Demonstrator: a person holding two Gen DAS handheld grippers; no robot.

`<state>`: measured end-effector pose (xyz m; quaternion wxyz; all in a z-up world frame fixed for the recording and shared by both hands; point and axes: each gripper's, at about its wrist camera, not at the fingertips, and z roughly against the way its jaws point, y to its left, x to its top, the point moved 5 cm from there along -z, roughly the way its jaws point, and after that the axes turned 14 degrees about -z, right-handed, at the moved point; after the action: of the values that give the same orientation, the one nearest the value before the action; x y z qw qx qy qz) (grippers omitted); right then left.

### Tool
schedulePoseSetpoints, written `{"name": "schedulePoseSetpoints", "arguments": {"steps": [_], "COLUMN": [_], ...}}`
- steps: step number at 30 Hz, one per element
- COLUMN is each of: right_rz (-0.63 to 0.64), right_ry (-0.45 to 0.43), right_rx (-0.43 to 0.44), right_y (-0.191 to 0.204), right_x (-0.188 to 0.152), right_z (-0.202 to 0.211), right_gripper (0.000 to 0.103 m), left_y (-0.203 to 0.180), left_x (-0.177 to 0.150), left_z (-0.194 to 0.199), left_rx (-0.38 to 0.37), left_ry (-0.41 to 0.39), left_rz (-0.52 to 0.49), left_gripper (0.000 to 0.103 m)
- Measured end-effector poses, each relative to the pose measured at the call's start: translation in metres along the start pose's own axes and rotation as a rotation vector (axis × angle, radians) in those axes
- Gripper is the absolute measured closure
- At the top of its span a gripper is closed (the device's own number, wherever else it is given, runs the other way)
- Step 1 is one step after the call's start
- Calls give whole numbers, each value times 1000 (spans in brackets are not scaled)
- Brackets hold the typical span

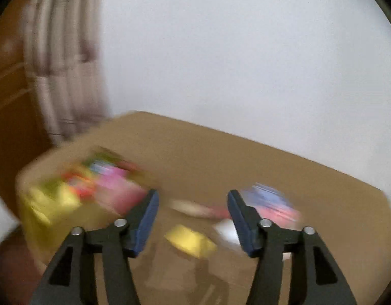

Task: Organize rigid objects
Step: 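Grasp the yellow cube with the left gripper and release it in the tray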

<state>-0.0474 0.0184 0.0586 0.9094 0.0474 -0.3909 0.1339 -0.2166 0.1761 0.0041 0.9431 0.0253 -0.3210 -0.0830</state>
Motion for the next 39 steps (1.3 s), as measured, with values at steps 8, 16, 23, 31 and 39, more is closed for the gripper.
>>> {"name": "schedulePoseSetpoints", "arguments": {"steps": [8, 16, 23, 31, 39], "right_rz": [-163, -378, -493, -538, -550], "right_ry": [61, 168, 133, 119, 124], "right_rx": [-402, -469, -352, -314, -284], "right_y": [-195, -246, -263, -261, -269], "right_x": [-59, -64, -61, -65, -67], "right_z": [0, -21, -16, -5, -7], "right_gripper": [43, 41, 40, 40, 40], "left_y": [-60, -89, -109, -119, -111], "left_x": [57, 129, 165, 185, 183], "left_z": [-15, -66, -136, -179, -216], "left_rx": [-145, -160, -227, -182, -244], "left_ry": [1, -5, 53, 78, 172], "left_rz": [-68, -118, -195, -283, -215], "left_gripper": [8, 8, 8, 12, 59]}}
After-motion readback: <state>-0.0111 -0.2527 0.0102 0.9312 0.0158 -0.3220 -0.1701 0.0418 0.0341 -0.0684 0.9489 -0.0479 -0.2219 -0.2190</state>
